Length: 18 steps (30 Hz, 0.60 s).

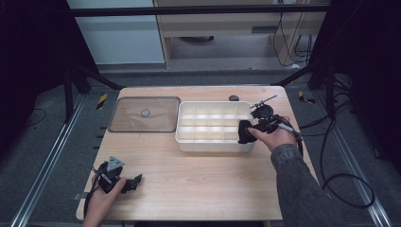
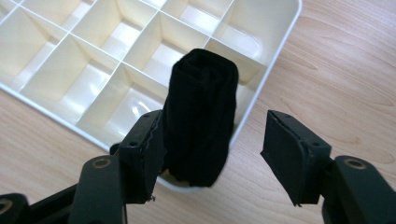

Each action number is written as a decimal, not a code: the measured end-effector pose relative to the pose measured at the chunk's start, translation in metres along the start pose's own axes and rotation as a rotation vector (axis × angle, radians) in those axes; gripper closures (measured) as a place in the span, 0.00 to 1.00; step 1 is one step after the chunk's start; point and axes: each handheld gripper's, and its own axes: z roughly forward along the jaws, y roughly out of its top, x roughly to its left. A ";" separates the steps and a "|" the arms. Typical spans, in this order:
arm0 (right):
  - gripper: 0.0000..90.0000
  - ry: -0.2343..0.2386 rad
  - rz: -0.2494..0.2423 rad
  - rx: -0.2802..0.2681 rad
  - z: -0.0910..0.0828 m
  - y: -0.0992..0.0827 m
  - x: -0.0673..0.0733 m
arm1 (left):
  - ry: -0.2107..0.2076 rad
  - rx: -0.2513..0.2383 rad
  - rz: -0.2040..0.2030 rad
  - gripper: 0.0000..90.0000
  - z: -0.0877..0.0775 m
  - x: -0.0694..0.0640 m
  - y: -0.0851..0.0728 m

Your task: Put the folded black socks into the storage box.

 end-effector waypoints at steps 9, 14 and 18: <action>0.58 0.020 0.000 0.015 -0.027 0.001 -0.023 | 0.001 0.000 0.001 0.00 0.000 0.000 0.000; 0.77 0.019 0.011 0.015 -0.036 0.004 -0.031 | 0.001 0.000 0.001 0.00 0.000 0.000 0.000; 0.92 0.019 0.022 0.006 -0.043 0.007 -0.036 | 0.001 0.000 0.004 0.00 0.000 0.000 0.000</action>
